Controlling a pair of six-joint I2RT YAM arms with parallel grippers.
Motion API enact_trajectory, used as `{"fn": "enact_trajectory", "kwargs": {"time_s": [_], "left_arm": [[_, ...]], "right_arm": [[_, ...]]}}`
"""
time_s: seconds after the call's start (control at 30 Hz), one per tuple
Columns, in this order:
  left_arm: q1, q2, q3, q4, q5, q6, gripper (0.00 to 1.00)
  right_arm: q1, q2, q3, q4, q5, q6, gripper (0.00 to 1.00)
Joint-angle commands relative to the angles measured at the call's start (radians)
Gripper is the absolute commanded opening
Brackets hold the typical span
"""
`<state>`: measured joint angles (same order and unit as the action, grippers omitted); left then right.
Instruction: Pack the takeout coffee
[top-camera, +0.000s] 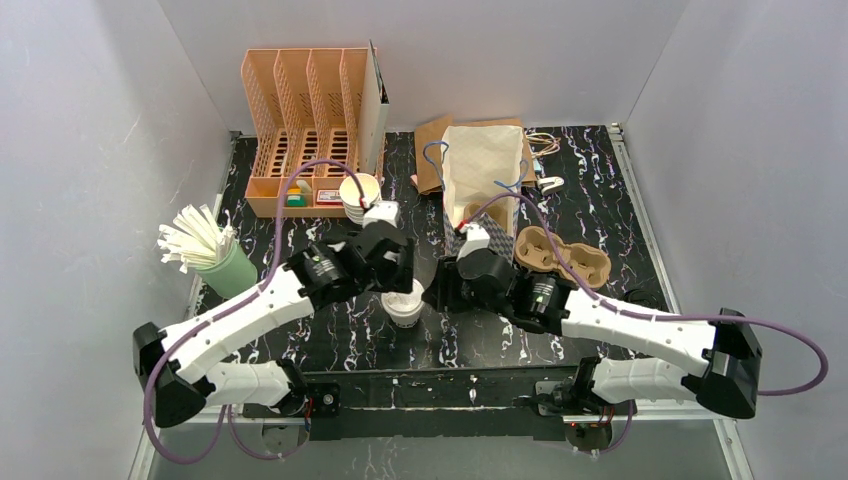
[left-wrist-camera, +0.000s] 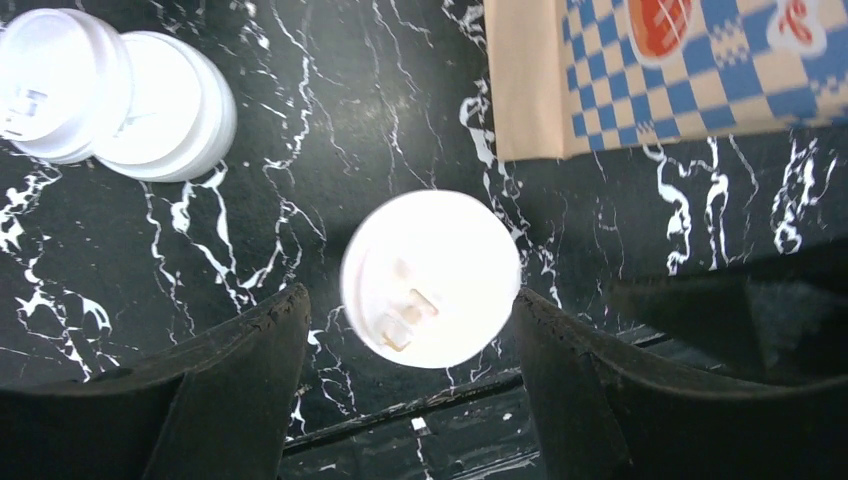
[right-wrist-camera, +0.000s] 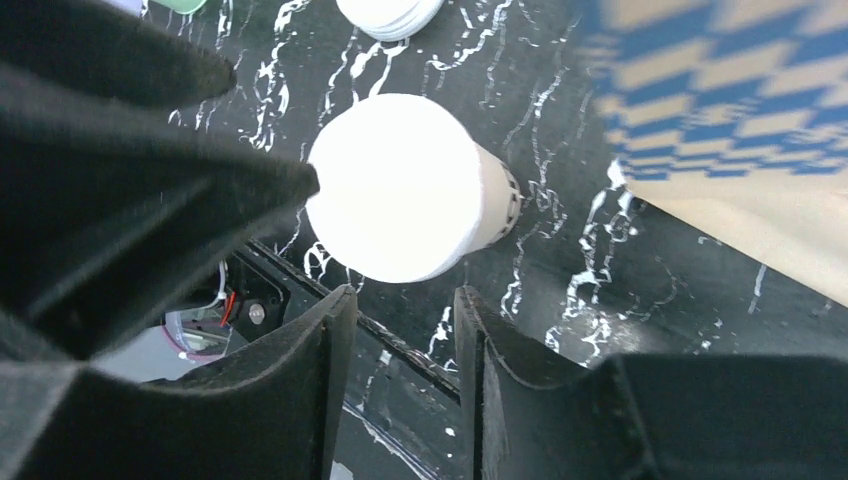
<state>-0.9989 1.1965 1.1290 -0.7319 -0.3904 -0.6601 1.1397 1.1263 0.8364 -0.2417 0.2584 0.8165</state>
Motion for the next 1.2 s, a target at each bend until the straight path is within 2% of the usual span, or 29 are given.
{"fn": "enact_trajectory", "kwargs": {"time_s": [0.0,0.3,0.5,1.17], "left_arm": [[0.091,-0.085,-0.025,0.022,0.106,0.037,0.68],[0.163,-0.078,-0.031,0.038,0.165,0.069,0.56],[0.180,-0.066,-0.075,0.065,0.199,0.066,0.49],[0.189,-0.067,-0.161,0.102,0.236,0.050,0.38]], "right_arm": [[0.051,0.059,0.113,-0.036,0.077,-0.032,0.47],[0.058,0.214,0.247,-0.117,0.157,-0.043,0.38],[0.058,0.253,0.268,-0.147,0.179,-0.039,0.35],[0.057,0.313,0.289,-0.147,0.151,-0.053,0.31]]}}
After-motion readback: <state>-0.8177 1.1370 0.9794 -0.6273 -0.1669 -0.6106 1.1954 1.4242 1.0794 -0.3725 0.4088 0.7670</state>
